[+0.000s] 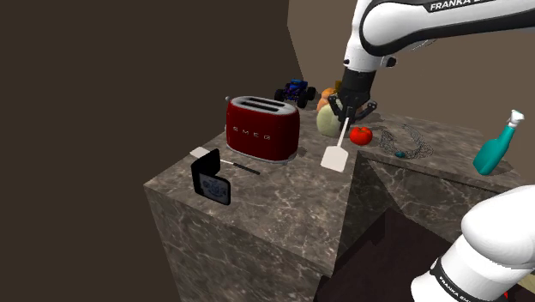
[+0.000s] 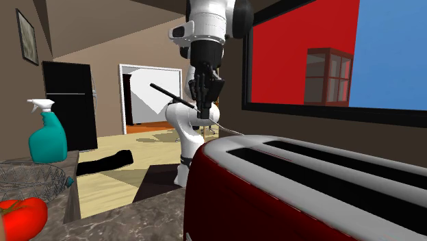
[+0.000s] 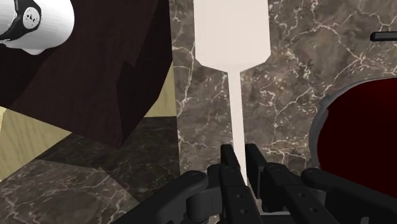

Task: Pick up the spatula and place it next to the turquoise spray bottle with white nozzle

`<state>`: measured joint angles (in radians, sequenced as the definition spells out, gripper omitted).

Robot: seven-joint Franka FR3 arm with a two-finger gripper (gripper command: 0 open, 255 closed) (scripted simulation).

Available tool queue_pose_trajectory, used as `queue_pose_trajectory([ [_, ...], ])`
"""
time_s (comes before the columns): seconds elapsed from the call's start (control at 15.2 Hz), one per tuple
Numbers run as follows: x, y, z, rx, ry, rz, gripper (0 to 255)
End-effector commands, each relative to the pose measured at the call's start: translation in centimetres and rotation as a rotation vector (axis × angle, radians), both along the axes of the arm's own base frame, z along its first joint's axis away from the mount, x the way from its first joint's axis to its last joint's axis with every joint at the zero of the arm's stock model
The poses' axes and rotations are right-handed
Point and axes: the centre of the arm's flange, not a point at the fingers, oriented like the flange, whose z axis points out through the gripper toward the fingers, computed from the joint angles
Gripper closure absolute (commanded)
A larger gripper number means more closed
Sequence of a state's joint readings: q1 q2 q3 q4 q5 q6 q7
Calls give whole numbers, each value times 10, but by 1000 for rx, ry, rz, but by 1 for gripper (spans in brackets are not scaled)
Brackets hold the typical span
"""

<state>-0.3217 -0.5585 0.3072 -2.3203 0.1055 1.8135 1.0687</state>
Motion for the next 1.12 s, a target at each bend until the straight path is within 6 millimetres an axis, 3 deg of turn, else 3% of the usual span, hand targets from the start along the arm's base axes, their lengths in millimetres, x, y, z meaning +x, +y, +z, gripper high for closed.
queue_pose_trajectory([
  [0.0, 0, 0, 11, 0, 0, 0, 255],
  [1.06, 0, 0, 96, 0, 0, 0, 255],
])
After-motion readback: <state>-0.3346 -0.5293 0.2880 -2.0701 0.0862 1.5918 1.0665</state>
